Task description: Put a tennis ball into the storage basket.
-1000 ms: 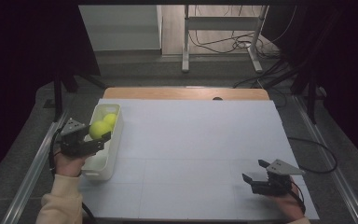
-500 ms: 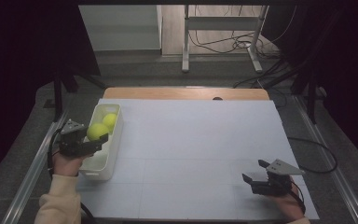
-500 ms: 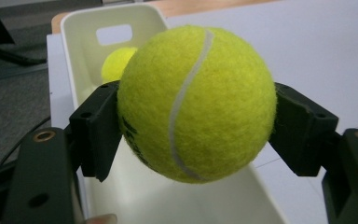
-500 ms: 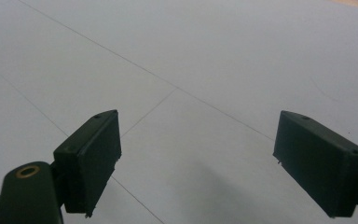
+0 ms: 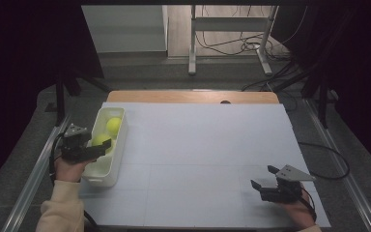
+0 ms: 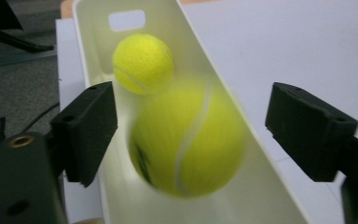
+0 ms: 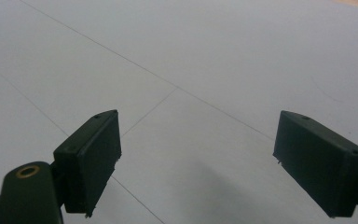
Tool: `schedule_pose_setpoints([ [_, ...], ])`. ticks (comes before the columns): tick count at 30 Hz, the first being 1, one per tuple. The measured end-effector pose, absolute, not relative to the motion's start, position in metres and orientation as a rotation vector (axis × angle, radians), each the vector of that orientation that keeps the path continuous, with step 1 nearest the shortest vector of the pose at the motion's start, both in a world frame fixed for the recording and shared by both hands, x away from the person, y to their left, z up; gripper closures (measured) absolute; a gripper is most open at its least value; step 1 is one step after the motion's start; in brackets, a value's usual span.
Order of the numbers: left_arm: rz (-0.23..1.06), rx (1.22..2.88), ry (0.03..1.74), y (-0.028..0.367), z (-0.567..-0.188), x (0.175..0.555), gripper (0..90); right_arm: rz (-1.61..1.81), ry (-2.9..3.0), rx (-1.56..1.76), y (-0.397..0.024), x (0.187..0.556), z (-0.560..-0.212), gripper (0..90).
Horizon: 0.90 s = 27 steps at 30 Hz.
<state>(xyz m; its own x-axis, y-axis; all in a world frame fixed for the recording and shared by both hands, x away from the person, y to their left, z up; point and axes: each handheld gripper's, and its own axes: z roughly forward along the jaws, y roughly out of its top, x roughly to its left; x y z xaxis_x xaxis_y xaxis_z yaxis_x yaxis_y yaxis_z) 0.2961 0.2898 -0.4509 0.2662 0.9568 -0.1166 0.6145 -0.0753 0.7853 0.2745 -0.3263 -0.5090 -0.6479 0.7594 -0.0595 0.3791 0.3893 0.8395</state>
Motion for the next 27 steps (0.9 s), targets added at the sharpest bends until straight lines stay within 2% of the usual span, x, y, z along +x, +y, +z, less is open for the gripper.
schedule_pose_setpoints([
  [9, 0.563, 1.775, 1.316, 0.278, -0.442, 0.290, 13.2, 1.177, 2.211, 0.990, -0.327, 0.275, -0.509, 15.6],
  [27, 0.506, 1.825, 1.079, 0.224, -0.430, 0.269, 12.4, 1.192, 2.217, 0.981, -0.329, 0.275, -0.510, 15.6],
])
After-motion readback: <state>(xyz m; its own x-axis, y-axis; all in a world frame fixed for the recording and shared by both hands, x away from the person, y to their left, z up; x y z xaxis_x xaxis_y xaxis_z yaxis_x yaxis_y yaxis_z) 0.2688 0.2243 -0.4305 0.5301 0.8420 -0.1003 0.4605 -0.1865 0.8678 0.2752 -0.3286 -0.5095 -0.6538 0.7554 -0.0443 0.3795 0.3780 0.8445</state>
